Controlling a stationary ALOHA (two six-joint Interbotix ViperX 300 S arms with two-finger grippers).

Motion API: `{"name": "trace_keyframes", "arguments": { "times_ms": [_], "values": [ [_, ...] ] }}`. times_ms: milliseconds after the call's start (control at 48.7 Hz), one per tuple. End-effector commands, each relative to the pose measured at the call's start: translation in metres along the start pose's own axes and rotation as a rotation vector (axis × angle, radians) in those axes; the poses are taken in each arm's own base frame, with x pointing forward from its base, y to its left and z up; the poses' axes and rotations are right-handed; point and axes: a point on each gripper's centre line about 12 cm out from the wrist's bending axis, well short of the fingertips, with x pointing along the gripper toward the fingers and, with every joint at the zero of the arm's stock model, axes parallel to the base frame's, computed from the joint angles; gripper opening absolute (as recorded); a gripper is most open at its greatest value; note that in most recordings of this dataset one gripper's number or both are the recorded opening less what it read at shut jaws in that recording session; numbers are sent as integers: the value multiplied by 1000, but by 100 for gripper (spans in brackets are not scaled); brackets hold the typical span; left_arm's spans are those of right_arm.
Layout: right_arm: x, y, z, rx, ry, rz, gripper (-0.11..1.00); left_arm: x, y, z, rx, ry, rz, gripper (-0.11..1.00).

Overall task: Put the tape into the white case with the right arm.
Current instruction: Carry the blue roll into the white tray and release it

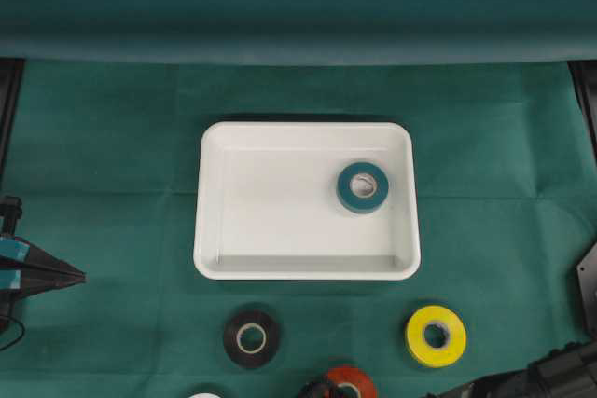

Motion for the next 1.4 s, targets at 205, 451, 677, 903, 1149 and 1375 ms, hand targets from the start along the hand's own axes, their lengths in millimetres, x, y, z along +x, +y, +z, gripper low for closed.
{"name": "trace_keyframes", "arguments": {
  "times_ms": [205, 451, 677, 903, 1149, 1375],
  "values": [
    [-17, -19, 15, 26, -17, -40, 2, 1, 0, 4, -3, -8, -2, 0],
    [-29, -62, 2, 94, 43, -119, 2, 1, 0, 5, -3, -9, -2, 0],
    [-43, -105, -7, 162, 44, -188, 2, 1, 0, 5, -3, -9, -2, 0],
    [-54, -151, -34, 250, 66, -263, 2, 1, 0, 5, -3, -9, -2, 0],
    [-64, -187, -54, 313, 20, -321, 2, 1, 0, 4, -3, -8, 0, 0],
    [-68, -203, -65, 301, 15, -352, 2, 1, 0, 4, -3, -8, -2, 0]
  ]
}}
